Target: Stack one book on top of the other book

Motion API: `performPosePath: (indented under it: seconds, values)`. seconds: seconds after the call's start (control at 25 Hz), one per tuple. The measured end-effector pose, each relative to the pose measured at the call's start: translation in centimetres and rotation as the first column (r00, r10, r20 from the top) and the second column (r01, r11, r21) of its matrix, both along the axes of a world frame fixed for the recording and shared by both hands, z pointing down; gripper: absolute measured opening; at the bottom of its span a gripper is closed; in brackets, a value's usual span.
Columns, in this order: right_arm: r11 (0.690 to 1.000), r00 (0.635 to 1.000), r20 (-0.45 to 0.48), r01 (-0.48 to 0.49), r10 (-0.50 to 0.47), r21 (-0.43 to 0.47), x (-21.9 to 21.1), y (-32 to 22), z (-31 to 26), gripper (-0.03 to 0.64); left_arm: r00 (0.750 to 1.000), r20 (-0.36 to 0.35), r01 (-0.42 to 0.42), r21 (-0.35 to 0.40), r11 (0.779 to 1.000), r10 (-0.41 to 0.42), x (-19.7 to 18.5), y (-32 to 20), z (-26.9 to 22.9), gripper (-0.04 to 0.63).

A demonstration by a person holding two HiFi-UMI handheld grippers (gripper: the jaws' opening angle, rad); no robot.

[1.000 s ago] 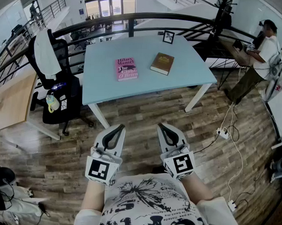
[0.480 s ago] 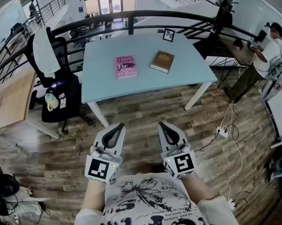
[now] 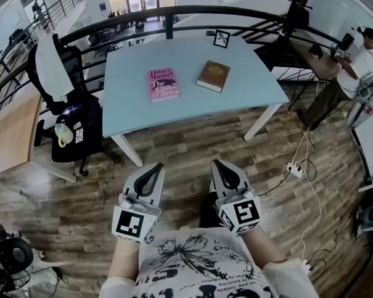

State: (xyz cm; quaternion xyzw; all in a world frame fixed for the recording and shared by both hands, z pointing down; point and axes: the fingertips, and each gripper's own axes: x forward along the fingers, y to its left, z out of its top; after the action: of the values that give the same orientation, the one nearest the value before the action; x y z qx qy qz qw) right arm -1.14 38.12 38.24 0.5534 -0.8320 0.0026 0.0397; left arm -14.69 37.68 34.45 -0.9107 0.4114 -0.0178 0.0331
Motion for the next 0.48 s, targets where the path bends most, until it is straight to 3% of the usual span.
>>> performPosePath:
  seconds: [0.24,0.48]
  values:
    - [1.0,1.0,-0.005,0.006,-0.007,-0.03,2.7,-6.6,1.6,-0.008,0.999,0.042,0.016,-0.07,0.997,-0.013,2.3,-5.8,2.5,0.012]
    - [0.999,1.0,0.005,0.003,-0.002,-0.047,7.8,-16.1,1.9,-0.008,0.998,0.038,0.052,-0.064,0.997,-0.05,6.8,-15.5,2.1,0.012]
